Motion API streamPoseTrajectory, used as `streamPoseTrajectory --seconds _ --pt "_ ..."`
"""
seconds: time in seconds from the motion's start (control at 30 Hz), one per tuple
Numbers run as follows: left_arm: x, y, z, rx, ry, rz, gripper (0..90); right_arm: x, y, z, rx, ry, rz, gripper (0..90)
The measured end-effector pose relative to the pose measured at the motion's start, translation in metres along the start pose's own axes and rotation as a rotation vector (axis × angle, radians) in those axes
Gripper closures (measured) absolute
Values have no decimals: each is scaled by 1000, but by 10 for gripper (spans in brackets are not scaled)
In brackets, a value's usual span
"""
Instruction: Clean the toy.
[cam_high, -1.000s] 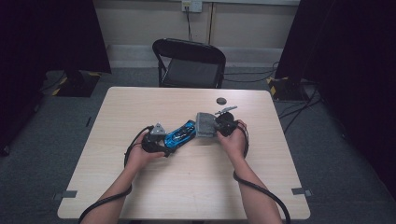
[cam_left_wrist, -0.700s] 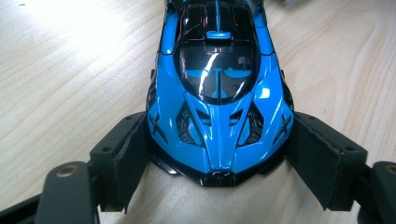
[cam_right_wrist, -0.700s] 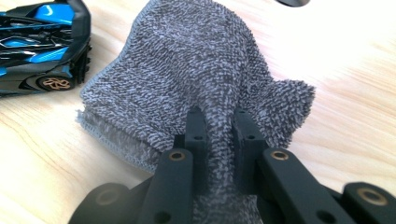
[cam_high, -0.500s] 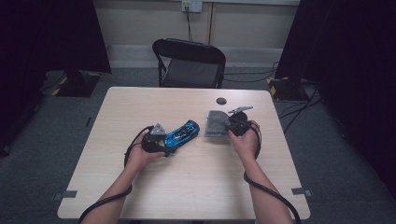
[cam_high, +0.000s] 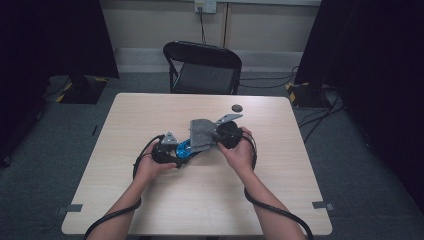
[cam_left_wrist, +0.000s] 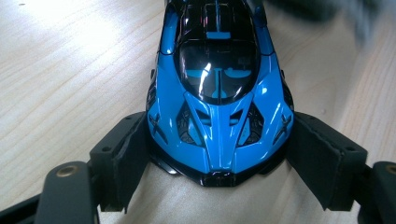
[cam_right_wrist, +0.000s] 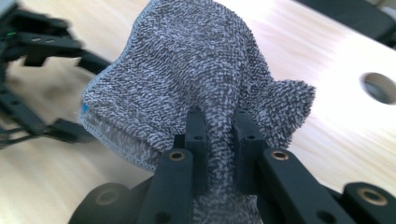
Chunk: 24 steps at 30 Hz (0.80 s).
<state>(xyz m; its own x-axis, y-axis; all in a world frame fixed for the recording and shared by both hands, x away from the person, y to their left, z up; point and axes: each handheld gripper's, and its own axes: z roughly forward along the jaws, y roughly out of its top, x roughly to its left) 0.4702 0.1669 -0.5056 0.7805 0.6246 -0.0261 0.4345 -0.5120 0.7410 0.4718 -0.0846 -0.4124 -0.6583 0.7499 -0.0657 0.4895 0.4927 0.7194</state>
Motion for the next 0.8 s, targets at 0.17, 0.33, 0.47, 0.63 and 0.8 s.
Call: streamPoseTrajectory --seconds 0.17,0.33,0.47,0.63,0.8 --pt "0 0 0 1 3 5 229 28 4 17 22 46 -57 790" --pt "0 0 0 3 6 7 229 44 6 31 49 68 -90 789" --pt "0 0 0 1 4 7 229 54 6 44 84 56 -112 788" --pt "0 0 0 1 4 7 229 60 5 56 118 34 -134 788" --pt "0 0 0 0 5 6 229 54 6 55 125 12 -133 788"
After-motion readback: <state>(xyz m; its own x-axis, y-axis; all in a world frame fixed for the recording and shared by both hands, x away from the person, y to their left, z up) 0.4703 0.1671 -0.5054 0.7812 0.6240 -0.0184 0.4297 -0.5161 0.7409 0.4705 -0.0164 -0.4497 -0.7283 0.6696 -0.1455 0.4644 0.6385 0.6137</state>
